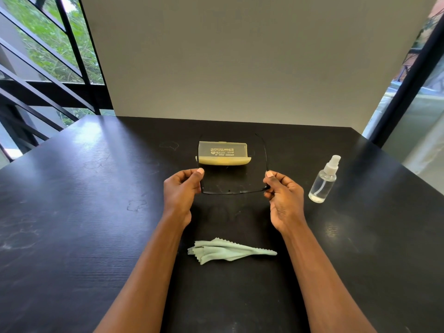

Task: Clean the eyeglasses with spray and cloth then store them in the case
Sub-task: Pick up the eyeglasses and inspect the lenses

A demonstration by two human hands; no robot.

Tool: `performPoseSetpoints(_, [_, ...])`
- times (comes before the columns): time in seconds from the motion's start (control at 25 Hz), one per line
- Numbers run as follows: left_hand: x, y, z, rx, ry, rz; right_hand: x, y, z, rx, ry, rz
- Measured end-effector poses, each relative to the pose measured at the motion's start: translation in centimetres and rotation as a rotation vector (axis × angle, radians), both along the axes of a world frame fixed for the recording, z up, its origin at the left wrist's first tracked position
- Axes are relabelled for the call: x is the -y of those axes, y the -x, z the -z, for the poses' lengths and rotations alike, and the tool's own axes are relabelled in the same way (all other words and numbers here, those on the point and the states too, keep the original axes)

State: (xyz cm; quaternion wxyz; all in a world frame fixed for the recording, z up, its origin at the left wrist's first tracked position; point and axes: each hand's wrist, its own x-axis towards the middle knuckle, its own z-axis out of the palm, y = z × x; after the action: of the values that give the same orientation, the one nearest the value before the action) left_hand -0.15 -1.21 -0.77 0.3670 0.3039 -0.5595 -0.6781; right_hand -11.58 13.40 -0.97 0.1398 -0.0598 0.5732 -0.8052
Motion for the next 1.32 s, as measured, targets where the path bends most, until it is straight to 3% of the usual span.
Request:
performPoseSetpoints(0.08, [0.2,-0.3,-0.4,-0.101,-0.183,0.052,-0.1,-0.1,-0.1,0.012,0.001,-0.010])
performPoseSetpoints(0.16, [0.0,-0.4,-0.5,-0.148,-0.245,0.107,-0.2,-0.1,-0.2,0.025,-0.005,-0.010])
performPoseSetpoints(0.64, [-0.2,-1.1,0.0,-0.299,0.063,0.510,-1.2,0.4,-0.8,0.331,0.171,-0.005])
performPoseSetpoints(1.32, [-1.1,-1.4,-1.6,-0.450,0.125,0.355,-1.6,-0.7,-2.1,0.042,0.350,-0.199])
